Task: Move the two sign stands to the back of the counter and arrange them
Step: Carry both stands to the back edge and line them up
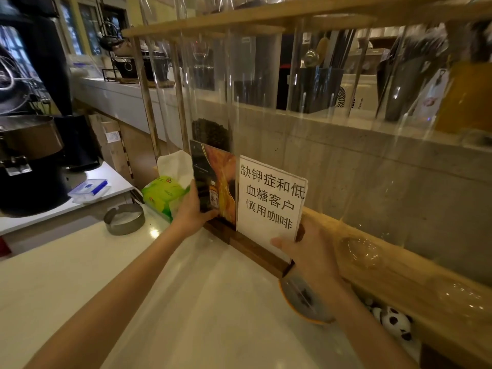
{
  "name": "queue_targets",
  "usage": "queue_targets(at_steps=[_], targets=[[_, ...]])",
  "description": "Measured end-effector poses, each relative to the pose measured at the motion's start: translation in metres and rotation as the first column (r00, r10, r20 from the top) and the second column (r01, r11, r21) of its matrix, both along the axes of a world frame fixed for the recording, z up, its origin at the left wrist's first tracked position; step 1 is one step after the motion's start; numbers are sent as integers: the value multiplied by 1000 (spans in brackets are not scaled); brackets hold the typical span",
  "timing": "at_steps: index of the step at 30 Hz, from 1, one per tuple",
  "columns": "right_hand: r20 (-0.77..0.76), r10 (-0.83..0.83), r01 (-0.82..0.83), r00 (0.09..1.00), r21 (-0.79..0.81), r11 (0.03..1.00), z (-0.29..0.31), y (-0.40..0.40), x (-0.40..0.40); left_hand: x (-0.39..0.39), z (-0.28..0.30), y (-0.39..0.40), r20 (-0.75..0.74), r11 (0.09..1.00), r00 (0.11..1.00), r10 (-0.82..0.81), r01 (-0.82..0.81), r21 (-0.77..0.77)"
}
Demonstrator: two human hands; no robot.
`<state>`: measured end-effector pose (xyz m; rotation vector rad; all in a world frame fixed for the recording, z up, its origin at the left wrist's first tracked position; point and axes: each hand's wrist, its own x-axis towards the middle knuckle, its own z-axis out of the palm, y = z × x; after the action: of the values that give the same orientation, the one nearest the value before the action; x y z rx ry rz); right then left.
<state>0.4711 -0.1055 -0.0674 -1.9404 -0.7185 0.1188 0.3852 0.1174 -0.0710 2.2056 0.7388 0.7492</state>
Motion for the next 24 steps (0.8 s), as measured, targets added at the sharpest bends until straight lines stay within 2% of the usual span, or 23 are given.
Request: queue_targets(at_steps=[2, 4, 6, 8, 10, 13, 15, 19, 24], targets=[[4, 37, -37, 999, 23, 999, 19, -4, 0, -4, -3, -12, -22, 999, 999, 27, -26, 35], [22, 71, -73, 997, 120, 990, 44, -7, -2, -9, -7, -24, -93, 998, 995, 46, -41, 57], [121, 85, -108, 989, 192, 976, 73, -4, -3, -14, -11, -35, -192, 995, 980, 53, -35, 97], [370, 97, -146, 924, 106, 984, 104, 8, -2, -20, -16, -40, -253, 992, 966, 50, -18, 128], [516, 195, -197, 834, -51, 979, 129, 30, -2, -25, -19, -42, -275, 989, 961, 21, 20, 148], [524, 396, -248, 754, -332, 910, 144, 70, 3, -30, -22, -48, -274, 973, 961, -43, 103, 209], [481, 462, -257, 745, -432, 864, 144, 91, 6, -31, -23, -52, -273, 954, 957, -99, 169, 246], [386, 534, -307, 753, -512, 802, 135, 116, 10, -29, -31, -55, -307, 920, 944, -124, 225, 321], [423, 539, -270, 729, -545, 794, 130, 125, 13, -25, -39, -56, -416, 930, 908, -57, 199, 309]])
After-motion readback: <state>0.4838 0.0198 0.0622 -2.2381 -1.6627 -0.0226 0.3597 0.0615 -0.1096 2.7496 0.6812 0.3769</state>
